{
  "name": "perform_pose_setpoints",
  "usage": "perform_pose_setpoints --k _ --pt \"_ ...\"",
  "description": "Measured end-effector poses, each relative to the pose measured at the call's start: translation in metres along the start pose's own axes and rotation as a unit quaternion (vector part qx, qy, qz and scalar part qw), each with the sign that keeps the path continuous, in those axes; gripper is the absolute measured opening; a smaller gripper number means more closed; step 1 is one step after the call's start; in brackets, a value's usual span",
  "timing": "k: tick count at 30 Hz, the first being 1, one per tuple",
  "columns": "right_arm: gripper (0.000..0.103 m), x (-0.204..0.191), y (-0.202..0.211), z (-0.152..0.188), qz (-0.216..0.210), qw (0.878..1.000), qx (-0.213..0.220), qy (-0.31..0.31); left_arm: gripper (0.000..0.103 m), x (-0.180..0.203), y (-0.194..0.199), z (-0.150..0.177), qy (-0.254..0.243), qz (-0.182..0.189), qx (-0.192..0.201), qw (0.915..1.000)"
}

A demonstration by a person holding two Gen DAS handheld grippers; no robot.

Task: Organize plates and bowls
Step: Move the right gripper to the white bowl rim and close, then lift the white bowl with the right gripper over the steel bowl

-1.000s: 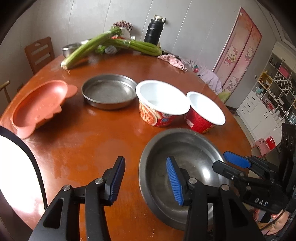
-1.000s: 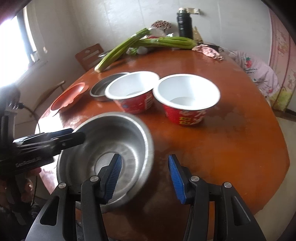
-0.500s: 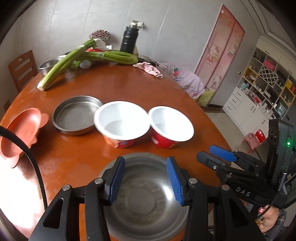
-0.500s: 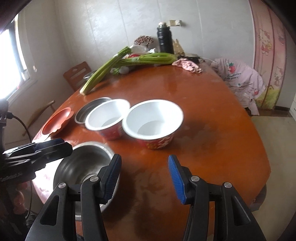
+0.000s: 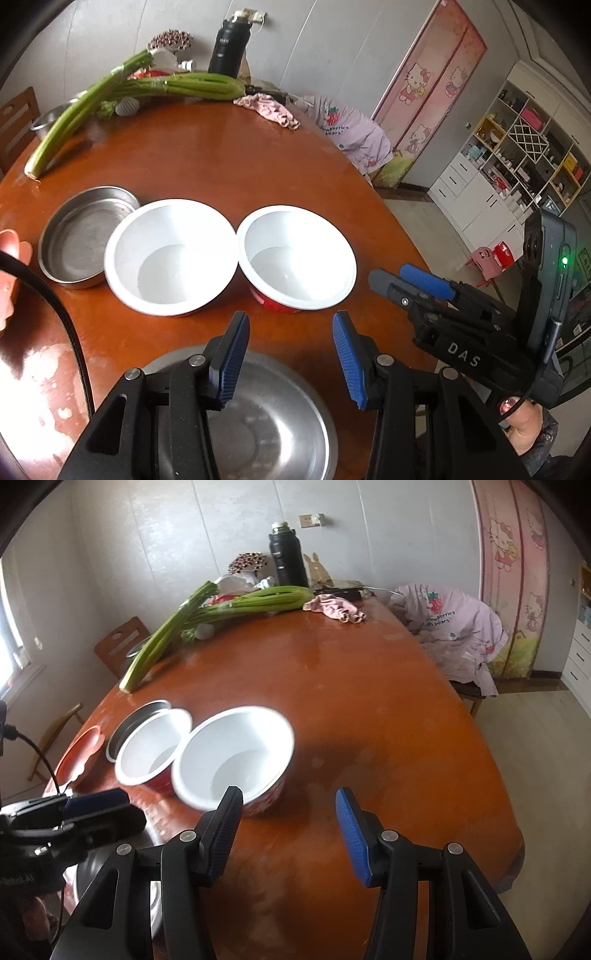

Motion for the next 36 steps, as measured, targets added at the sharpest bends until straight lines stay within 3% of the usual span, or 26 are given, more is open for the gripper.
perform_pose_setpoints --k 11,22,30,36 --pt "0.054 0.000 -0.034 -0.020 -0.014 0.999 -0.037 0.022 0.047 -0.012 -0.032 -0.017 0.039 0.013 -0.036 0.9985" --pt "0.054 -0.015 -0.066 -0.012 -0.022 0.995 -0.083 0.059 0.047 -0.019 -0.042 -0.024 0.059 0.020 -0.046 0.9970" --pt "0.055 -0.031 -0.059 0.001 -0.049 0.992 -0.092 0.073 0.047 -0.019 -0.051 -0.026 0.061 0.035 -0.053 0.9961" --pt "0.055 -0.034 -0.050 0.007 -0.045 0.992 -0.088 0.074 0.047 -0.015 -0.048 -0.025 0.053 0.042 -0.046 0.9967"
Point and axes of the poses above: each gripper's, at about its wrist camera, not at the fingertips, and y roughly against the way its jaws point, x to its right, z to its underside, the point moved 7 cm from there along -y, roughly the way its jaws point, and after that the axes turned 8 degrees about -y, right-handed, at the moved point
